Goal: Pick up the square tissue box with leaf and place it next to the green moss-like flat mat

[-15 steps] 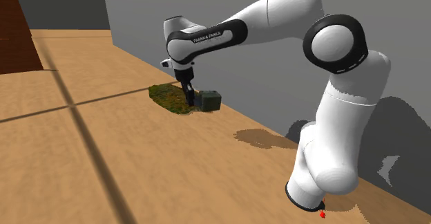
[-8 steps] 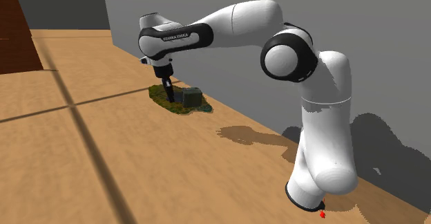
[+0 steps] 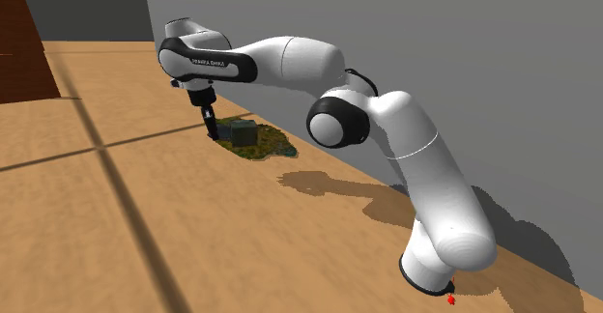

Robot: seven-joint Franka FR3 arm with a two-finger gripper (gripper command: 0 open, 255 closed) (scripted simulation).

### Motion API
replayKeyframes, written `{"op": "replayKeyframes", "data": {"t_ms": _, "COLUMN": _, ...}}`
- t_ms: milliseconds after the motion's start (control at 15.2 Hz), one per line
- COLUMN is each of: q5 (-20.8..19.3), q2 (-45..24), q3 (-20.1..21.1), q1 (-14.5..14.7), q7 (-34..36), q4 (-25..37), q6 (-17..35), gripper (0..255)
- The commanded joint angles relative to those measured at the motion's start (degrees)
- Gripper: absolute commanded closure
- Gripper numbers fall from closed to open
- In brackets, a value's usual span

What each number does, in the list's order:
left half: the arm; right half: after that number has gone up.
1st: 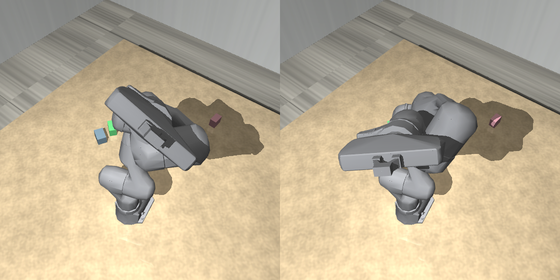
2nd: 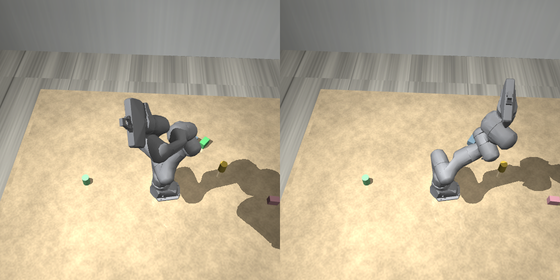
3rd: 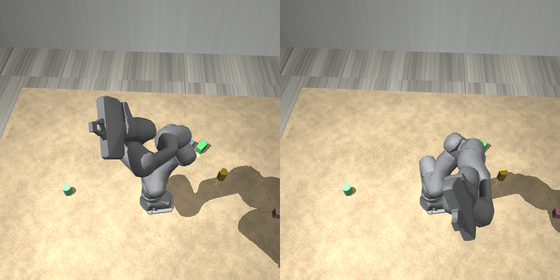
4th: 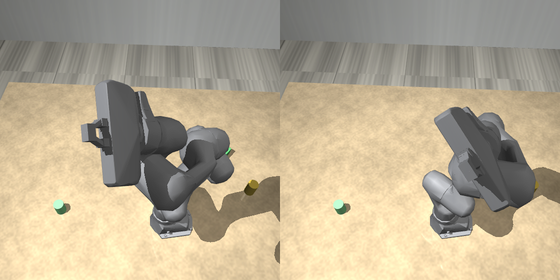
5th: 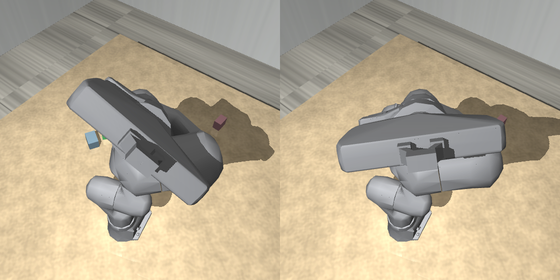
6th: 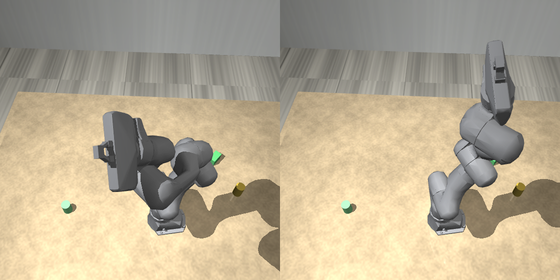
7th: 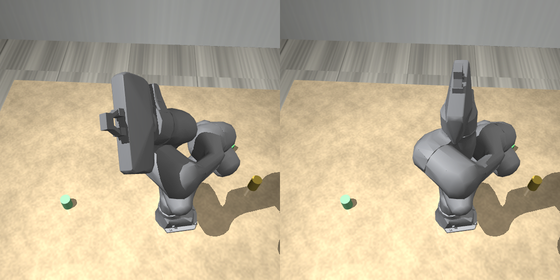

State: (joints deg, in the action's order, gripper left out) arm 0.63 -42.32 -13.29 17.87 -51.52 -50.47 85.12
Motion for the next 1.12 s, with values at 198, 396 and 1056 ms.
{"op": "replayKeyframes", "data": {"t_ms": 198, "q5": 0.01, "q2": 0.04, "q3": 0.06, "q1": 0.29, "q7": 0.26, "q4": -3.54, "q6": 3.53, "gripper": 255}}
{"op": "replayKeyframes", "data": {"t_ms": 396, "q5": -0.05, "q2": 0.53, "q3": 0.07, "q1": 0.58, "q7": 0.46, "q4": -6.72, "q6": 6.19, "gripper": 255}}
{"op": "replayKeyframes", "data": {"t_ms": 1056, "q5": -0.04, "q2": 0.46, "q3": 0.19, "q1": 1.12, "q7": 1.02, "q4": -14.36, "q6": 13.83, "gripper": 255}}
